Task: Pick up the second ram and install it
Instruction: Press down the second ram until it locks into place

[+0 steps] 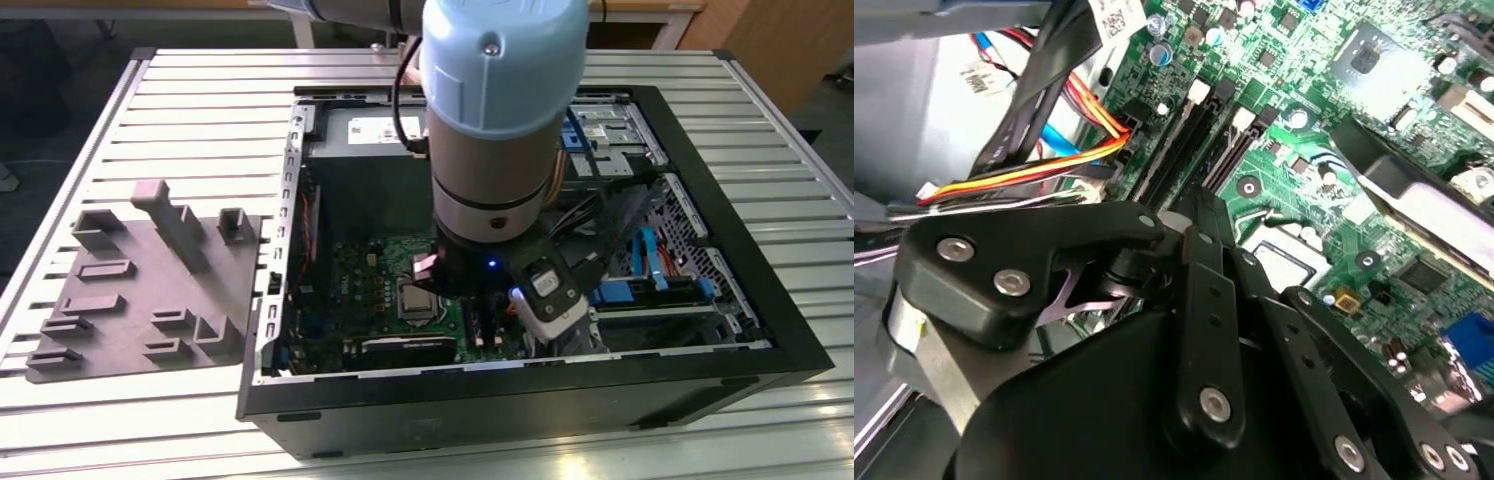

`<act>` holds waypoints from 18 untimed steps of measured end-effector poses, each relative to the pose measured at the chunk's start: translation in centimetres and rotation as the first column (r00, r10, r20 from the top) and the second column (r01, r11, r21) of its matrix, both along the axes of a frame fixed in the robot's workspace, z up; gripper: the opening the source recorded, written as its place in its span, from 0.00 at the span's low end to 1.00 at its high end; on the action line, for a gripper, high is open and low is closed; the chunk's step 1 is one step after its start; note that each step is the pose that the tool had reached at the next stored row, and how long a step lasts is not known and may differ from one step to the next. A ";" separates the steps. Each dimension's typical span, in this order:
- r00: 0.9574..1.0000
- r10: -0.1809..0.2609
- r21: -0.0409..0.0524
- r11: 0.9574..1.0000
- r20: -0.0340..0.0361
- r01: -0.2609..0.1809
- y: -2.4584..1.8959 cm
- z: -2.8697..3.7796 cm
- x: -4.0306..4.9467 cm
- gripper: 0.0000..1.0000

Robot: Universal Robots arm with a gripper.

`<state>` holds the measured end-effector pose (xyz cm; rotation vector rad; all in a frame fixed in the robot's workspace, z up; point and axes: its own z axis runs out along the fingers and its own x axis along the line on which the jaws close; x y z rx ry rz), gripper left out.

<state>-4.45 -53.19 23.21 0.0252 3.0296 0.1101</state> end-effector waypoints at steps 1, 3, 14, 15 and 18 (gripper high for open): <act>1.000 0.000 0.000 1.000 0.000 0.000 0.00 0.23 0.00 0.11; 1.000 0.000 0.000 1.000 0.000 0.000 0.00 0.65 0.00 0.11; 1.000 0.000 0.000 1.000 0.000 0.000 0.46 1.08 0.00 0.11; 1.000 0.000 0.000 1.000 0.000 0.000 0.62 1.08 0.00 0.11; 1.000 0.000 0.000 1.000 0.000 0.000 1.21 1.08 0.00 0.11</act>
